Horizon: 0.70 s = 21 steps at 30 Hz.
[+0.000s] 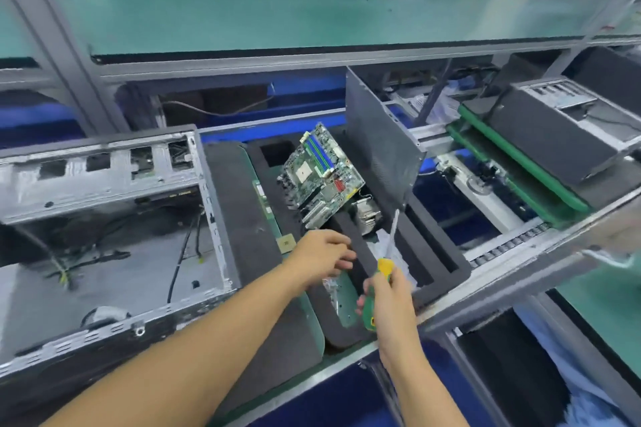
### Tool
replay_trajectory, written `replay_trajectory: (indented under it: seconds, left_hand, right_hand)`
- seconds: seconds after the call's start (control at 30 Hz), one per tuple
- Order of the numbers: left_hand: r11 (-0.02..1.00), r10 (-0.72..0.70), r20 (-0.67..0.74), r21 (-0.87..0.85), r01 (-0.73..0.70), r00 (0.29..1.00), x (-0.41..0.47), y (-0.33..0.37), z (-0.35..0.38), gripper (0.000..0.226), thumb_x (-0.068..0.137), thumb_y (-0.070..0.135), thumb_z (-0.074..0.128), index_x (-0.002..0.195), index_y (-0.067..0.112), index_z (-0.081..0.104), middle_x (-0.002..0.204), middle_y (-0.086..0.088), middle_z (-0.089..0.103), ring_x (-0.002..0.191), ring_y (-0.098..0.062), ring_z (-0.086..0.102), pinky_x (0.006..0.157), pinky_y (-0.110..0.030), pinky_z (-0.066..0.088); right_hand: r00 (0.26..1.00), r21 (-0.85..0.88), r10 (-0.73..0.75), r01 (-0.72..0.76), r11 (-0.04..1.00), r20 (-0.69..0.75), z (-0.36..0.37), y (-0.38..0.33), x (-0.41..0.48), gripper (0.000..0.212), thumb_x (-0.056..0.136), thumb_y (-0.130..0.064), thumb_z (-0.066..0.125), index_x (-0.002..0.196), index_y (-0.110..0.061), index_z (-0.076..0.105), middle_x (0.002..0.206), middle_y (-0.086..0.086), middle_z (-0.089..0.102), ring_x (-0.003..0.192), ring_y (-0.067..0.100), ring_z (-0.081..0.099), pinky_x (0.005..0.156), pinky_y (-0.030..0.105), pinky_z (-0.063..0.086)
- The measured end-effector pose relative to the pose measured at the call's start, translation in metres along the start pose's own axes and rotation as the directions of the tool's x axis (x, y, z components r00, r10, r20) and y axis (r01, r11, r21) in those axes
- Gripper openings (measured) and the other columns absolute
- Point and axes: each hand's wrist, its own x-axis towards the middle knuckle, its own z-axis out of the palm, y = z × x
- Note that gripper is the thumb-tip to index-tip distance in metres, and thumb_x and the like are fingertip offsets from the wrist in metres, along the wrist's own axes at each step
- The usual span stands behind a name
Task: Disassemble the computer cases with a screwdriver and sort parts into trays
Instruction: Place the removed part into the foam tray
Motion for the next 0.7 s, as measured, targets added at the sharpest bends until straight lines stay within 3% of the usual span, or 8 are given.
replay_trajectory:
  seconds: [0.07, 0.13, 0.23, 0.37, 0.43, 0.57, 0.63, 0.7]
  left_hand:
    - [0.985, 0.155, -0.019, 0.083, -0.153, 0.988, -0.030, 0.026, -0.036, 0.019, 0.098, 0.007, 0.049, 0.106, 0.016, 0.064, 0.089, -0.001, 0.075, 0.075, -0.011, 0.071, 0.075, -0.029, 0.053]
    - [0.928, 0.274, -0.081, 0.286, -0.241, 0.958, -0.061, 0.039, -0.088, 0.021, 0.097, 0.008, 0.051, 0.104, 0.021, 0.065, 0.090, 0.005, 0.076, 0.074, -0.001, 0.070, 0.070, -0.019, 0.054]
    - [0.785, 0.326, -0.226, 0.606, -0.130, 0.918, -0.106, 0.035, -0.180, 0.019, 0.095, 0.017, 0.054, 0.101, 0.028, 0.067, 0.100, 0.009, 0.075, 0.086, -0.003, 0.067, 0.074, -0.021, 0.051]
    - [0.457, 0.109, -0.424, 0.824, 0.334, 0.899, -0.162, -0.001, -0.292, 0.029, 0.091, 0.022, 0.053, 0.117, 0.031, 0.062, 0.121, 0.005, 0.064, 0.100, -0.018, 0.063, 0.078, -0.029, 0.047]
    - [0.259, -0.044, -0.467, 0.848, 0.461, 0.883, -0.187, -0.020, -0.328, 0.045, 0.085, 0.036, 0.062, 0.129, 0.032, 0.056, 0.131, 0.000, 0.057, 0.113, -0.024, 0.059, 0.081, -0.036, 0.042]
    - [0.180, -0.183, -0.426, 0.872, 0.456, 0.886, -0.210, -0.041, -0.359, 0.111, 0.061, 0.053, 0.086, 0.151, 0.037, 0.024, 0.148, 0.003, 0.045, 0.133, -0.026, 0.046, 0.103, -0.043, 0.041]
    - [0.131, -0.203, -0.395, 0.896, 0.425, 0.896, -0.209, -0.046, -0.357, 0.127, 0.062, 0.055, 0.087, 0.157, 0.029, 0.008, 0.162, -0.001, 0.022, 0.148, -0.031, 0.022, 0.118, -0.048, 0.022]
    - [0.084, -0.222, -0.387, 0.907, 0.413, 0.895, -0.206, -0.051, -0.349, 0.132, 0.069, 0.056, 0.083, 0.158, 0.019, -0.008, 0.167, -0.009, -0.004, 0.153, -0.035, -0.003, 0.123, -0.051, 0.004]
  right_hand:
    - [0.993, -0.060, -0.064, 0.070, 0.996, 0.101, 0.023, -0.021, -0.007, 0.011, 0.083, -0.029, 0.051, 0.078, -0.021, 0.046, 0.058, -0.007, 0.055, 0.057, 0.016, 0.054, 0.060, 0.037, 0.041]
    - [0.969, -0.067, -0.132, 0.149, 0.987, 0.209, 0.052, -0.044, -0.017, 0.021, 0.087, -0.030, 0.056, 0.073, -0.019, 0.045, 0.055, -0.002, 0.052, 0.055, 0.018, 0.053, 0.064, 0.043, 0.045]
    - [0.877, -0.091, -0.186, 0.250, 0.964, 0.443, 0.105, -0.073, -0.040, 0.031, 0.097, -0.024, 0.057, 0.070, -0.012, 0.046, 0.049, 0.001, 0.052, 0.050, 0.020, 0.052, 0.066, 0.042, 0.047]
    - [0.667, -0.204, -0.103, 0.365, 0.908, 0.738, 0.184, -0.095, -0.083, 0.029, 0.096, -0.028, 0.060, 0.081, -0.006, 0.051, 0.047, -0.001, 0.054, 0.041, 0.016, 0.051, 0.047, 0.022, 0.041]
    - [0.570, -0.204, -0.062, 0.391, 0.897, 0.819, 0.227, -0.099, -0.102, 0.028, 0.095, -0.028, 0.064, 0.090, -0.002, 0.053, 0.056, -0.002, 0.057, 0.038, 0.015, 0.049, 0.041, 0.021, 0.037]
    - [0.517, -0.265, 0.010, 0.421, 0.868, 0.856, 0.306, -0.091, -0.121, 0.027, 0.087, -0.030, 0.071, 0.094, -0.006, 0.060, 0.080, 0.006, 0.061, 0.058, 0.023, 0.052, 0.058, 0.035, 0.045]
    - [0.536, -0.307, 0.021, 0.450, 0.838, 0.844, 0.339, -0.083, -0.121, 0.027, 0.083, -0.033, 0.075, 0.086, -0.013, 0.058, 0.074, 0.005, 0.058, 0.065, 0.024, 0.053, 0.063, 0.038, 0.045]
    - [0.554, -0.371, 0.058, 0.472, 0.800, 0.830, 0.362, -0.074, -0.120, 0.029, 0.081, -0.036, 0.076, 0.088, -0.019, 0.054, 0.076, 0.004, 0.061, 0.064, 0.023, 0.056, 0.059, 0.035, 0.046]
